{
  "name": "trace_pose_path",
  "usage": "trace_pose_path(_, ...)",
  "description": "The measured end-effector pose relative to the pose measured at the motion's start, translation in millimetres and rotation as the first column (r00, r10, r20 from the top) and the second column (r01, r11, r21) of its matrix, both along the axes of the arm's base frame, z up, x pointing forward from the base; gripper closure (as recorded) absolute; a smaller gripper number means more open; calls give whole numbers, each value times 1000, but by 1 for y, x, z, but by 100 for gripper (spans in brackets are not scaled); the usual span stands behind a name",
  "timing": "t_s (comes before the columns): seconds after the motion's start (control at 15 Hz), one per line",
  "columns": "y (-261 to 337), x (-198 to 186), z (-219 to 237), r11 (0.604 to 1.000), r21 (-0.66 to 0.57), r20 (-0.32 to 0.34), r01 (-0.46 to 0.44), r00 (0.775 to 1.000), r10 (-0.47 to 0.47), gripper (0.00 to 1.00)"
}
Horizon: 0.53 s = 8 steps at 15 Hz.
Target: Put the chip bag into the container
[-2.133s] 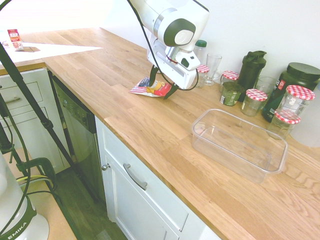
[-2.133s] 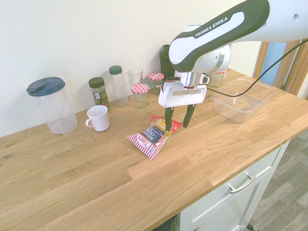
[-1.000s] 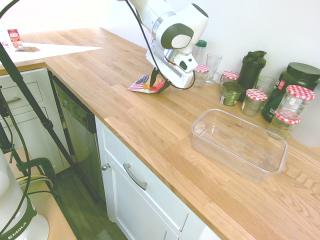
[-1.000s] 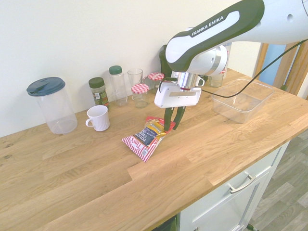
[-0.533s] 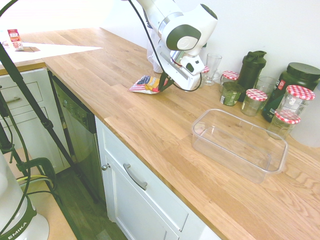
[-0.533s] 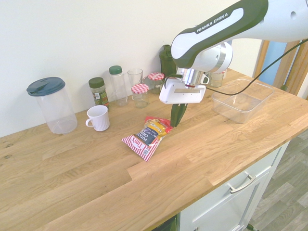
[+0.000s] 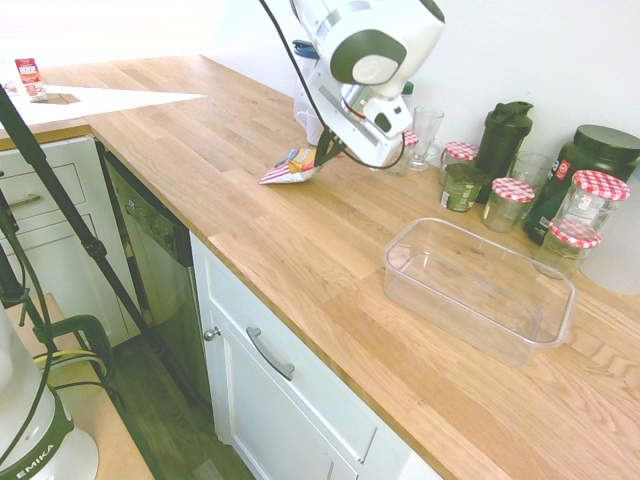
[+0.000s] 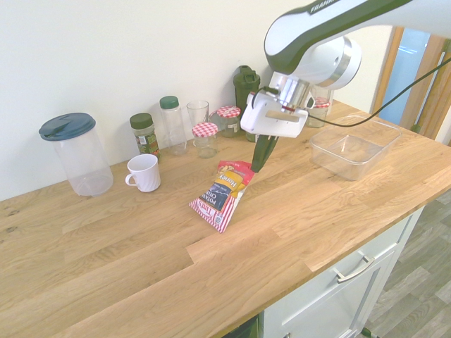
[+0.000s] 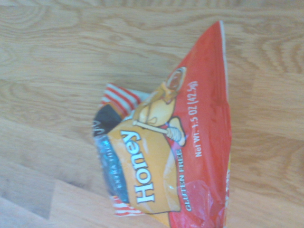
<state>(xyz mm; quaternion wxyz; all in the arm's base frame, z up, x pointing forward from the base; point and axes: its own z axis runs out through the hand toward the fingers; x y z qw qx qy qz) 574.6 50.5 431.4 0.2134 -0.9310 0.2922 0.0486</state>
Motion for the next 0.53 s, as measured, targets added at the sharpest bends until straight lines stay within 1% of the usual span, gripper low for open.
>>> trace_pose_path(0.07,7,-14,24,1000,-20,33,12,999,-12,100)
trace_pose_path(0.2,14,-43,60,995,-80,102,65,993,-57,100)
trace_pose_path(0.27,15,-58,72,990,-103,130,92,988,-78,100)
trace_pose_path(0.4,9,-83,85,982,-129,167,135,980,-113,100)
trace_pose_path(0.53,-13,-107,98,973,-141,200,181,968,-151,100)
